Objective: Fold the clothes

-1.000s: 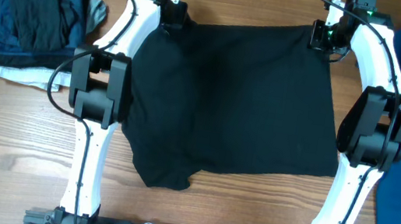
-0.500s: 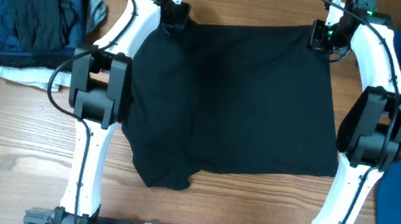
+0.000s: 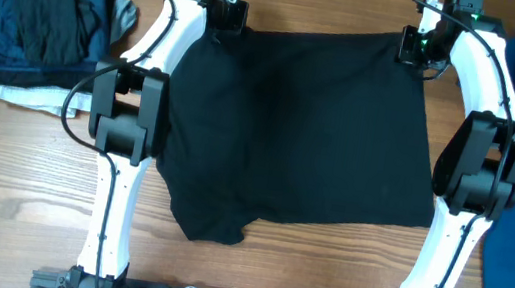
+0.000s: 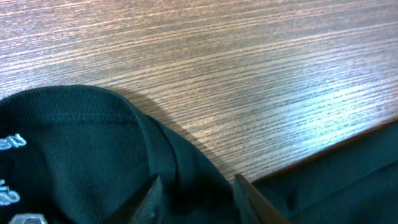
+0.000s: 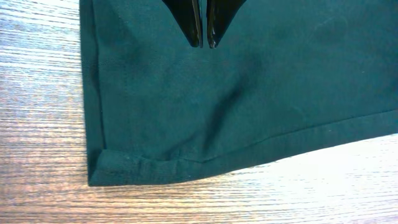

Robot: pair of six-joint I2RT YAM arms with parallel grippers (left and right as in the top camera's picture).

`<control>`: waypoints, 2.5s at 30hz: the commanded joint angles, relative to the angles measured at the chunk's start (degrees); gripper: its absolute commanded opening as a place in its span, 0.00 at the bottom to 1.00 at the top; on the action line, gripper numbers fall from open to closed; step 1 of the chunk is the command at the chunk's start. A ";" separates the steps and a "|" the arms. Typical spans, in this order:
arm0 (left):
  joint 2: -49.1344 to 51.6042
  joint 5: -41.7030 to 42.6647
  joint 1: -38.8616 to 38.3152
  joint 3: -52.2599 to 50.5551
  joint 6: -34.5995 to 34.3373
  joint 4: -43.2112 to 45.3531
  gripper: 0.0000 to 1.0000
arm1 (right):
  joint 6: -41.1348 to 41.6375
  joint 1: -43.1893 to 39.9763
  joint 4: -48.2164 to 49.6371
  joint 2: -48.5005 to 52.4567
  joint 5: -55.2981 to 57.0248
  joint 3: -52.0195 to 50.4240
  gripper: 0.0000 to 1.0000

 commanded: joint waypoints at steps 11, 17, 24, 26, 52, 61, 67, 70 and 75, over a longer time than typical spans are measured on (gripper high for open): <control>3.21 0.02 0.28 0.04 0.26 2.97 0.40 | 0.44 -0.04 -0.35 -1.14 2.05 -0.02 0.04; 3.19 -2.36 0.68 0.07 0.26 3.15 0.52 | 0.46 -0.04 -0.35 -1.14 2.05 -0.02 0.04; 3.19 -1.62 0.98 0.07 0.24 2.29 0.45 | 0.44 -0.04 -0.39 -1.14 2.05 -0.02 0.04; 3.19 -0.37 0.85 0.07 0.22 2.21 0.42 | 0.46 -0.04 -0.37 -1.14 2.05 -0.02 0.04; -2.95 1.27 0.85 1.05 -4.83 9.05 0.04 | 0.46 -0.04 -0.31 -1.14 2.05 -0.02 0.04; -2.67 3.37 0.24 1.03 -6.91 11.28 0.05 | 0.46 -0.04 -0.31 -1.14 2.05 -0.02 0.04; -1.31 3.93 -0.48 1.03 -7.56 13.81 0.34 | 0.48 -0.04 -0.57 -1.14 2.05 -0.02 0.04; -1.86 3.43 -0.24 1.22 -7.54 14.73 0.41 | 0.48 -0.04 -0.52 -1.14 2.05 -0.02 0.04; -5.86 -2.34 2.91 2.99 -10.32 6.51 0.52 | 0.46 -0.04 -0.70 -1.14 2.05 -0.02 0.04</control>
